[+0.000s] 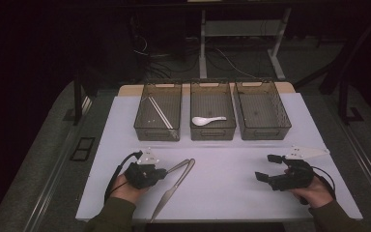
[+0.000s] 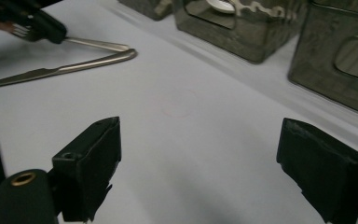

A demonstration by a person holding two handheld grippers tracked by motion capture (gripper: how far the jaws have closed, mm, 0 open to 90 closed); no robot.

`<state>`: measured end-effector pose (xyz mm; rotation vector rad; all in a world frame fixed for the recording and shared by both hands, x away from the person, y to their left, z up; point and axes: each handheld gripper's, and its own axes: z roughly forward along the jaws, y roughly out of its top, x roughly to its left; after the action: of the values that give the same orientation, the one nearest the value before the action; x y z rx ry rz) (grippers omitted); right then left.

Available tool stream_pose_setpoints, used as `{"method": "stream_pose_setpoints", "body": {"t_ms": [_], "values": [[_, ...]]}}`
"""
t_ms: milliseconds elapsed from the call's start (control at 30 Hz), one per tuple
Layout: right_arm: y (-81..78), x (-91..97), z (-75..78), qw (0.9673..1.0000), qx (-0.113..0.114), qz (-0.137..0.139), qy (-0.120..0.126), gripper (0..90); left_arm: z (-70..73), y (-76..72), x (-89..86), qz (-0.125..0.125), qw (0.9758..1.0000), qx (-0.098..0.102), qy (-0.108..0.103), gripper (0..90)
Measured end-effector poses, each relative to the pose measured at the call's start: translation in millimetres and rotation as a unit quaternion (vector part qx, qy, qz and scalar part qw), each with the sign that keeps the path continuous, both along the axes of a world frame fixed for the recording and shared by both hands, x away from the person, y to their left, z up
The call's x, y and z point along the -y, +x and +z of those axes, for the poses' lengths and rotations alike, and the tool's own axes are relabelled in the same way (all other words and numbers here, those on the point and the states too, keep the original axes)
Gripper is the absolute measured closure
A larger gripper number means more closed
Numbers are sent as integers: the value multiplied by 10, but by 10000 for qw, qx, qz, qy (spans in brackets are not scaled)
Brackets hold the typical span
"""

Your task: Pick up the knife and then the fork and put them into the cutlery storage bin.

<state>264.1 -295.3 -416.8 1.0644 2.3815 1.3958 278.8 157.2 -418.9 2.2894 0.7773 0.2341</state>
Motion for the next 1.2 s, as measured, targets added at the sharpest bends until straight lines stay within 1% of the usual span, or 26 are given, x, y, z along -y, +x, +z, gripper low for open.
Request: {"method": "stream_pose_setpoints", "body": {"t_ms": [67,100,133,167,233,267,300,333,400,467,500,533,567,600,667,700,767,833,900,933,1033,1067,1100,1133,1200], "values": [[-13,9,27,9998,26,193,109,137,37,1,13,-83,9999,31,-53,844],[-10,17,38,9994,-17,280,194,140,55,2,28,-147,9998,71,-66,844],[-4,21,45,9990,-63,360,270,143,71,-1,50,-186,9997,80,-134,844],[7,23,48,9986,-80,432,285,143,92,3,69,-253,9995,80,-179,844],[26,9,65,9985,-120,486,234,149,137,10,120,-428,9987,101,-257,844],[34,-6,75,9984,-92,522,193,152,156,16,152,-499,9981,105,-335,844],[43,-23,86,9982,-65,580,152,173,182,22,191,-619,9974,97,-359,844],[55,-51,107,9976,-3,685,48,189,194,27,218,-688,9969,102,-381,844],[76,-104,143,9961,43,874,-64,223,221,49,296,-867,9953,76,-428,844],[110,-171,189,9942,71,1065,-102,232,244,82,379,-1062,9934,66,-427,844],[129,-212,206,9932,86,1153,-115,235,255,99,437,-1154,9922,44,-464,844],[148,-262,229,9921,102,1232,-191,235,261,111,472,-1211,9914,30,-493,844],[159,-291,241,9915,112,1274,-241,242,271,127,518,-1311,9899,-12,-536,844],[177,-328,253,9901,138,1366,-288,250,280,146,564,-1441,9880,-29,-562,844],[211,-399,276,9879,157,1497,-362,260,296,171,665,-1621,9849,-62,-603,844],[231,-435,286,9866,186,1572,-405,287,302,184,718,-1724,9832,-74,-600,844],[264,-510,308,9841,223,1710,-422,317,305,208,824,-1860,9807,-87,-597,844],[294,-598,333,9810,248,1869,-454,335,304,231,925,-2023,9776,-121,-573,844],[316,-699,353,9772,250,2035,-545,368,303,248,1019,-2181,9742,-160,-561,844],[327,-750,355,9748,270,2135,-591,386,302,251,1065,-2245,9726,-179,-580,844],[356,-890,335,9672,258,2403,-778,435,319,270,1167,-2462,9677,-179,-507,844],[363,-928,322,9646,284,2468,-879,455,322,268,1198,-2492,9668,-179,-541,843],[369,-962,309,9615,288,2554,-972,480,329,269,1222,-2526,9659,-179,-549,844],[381,-987,295,9564,336,2682,-1103,501,337,275,1239,-2582,9646,-158,-520,844],[357,-1042,278,9548,218,2736,-1139,545,346,281,1262,-2625,9632,-146,-556,844]]}}
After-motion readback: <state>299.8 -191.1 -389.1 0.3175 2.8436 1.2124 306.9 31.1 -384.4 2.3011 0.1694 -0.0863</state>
